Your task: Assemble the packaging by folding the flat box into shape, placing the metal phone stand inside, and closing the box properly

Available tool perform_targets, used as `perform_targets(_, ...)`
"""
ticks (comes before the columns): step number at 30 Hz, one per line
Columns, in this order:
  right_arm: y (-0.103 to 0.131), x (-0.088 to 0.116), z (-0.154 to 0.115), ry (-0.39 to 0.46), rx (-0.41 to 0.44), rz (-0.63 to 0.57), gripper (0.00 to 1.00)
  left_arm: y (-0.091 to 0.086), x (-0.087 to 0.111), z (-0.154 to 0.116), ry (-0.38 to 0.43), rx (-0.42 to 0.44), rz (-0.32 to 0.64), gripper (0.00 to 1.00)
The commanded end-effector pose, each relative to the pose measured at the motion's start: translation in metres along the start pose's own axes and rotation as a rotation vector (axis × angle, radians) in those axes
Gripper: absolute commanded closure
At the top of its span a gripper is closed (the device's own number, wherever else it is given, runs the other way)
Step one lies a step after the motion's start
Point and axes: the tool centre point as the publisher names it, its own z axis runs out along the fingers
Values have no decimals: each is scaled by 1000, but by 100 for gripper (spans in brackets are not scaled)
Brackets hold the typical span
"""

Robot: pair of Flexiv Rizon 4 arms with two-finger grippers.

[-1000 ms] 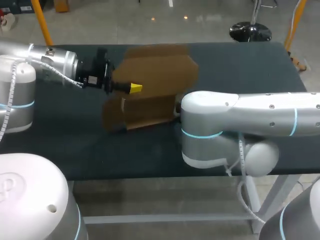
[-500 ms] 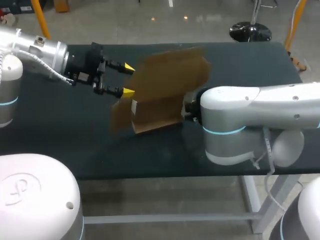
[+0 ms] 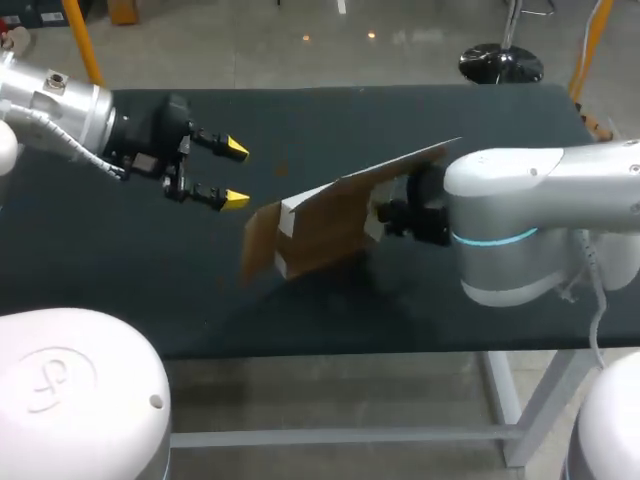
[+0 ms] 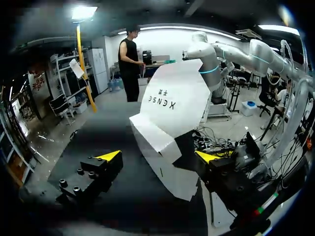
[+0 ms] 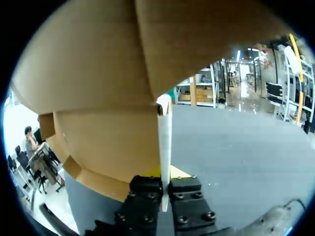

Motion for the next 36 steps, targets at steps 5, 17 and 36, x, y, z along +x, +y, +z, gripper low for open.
perform_targets(5,0,3,-12,276,136,-15,100,-2,9,-19,-21,-45,4,0)
perform_targets(17,-4,11,-20,470,223,-4,100,1,8,-32,-8,-92,-7,0)
perform_targets(36,-8,5,-22,457,383,9,100,4,5,-30,25,-179,31,0)
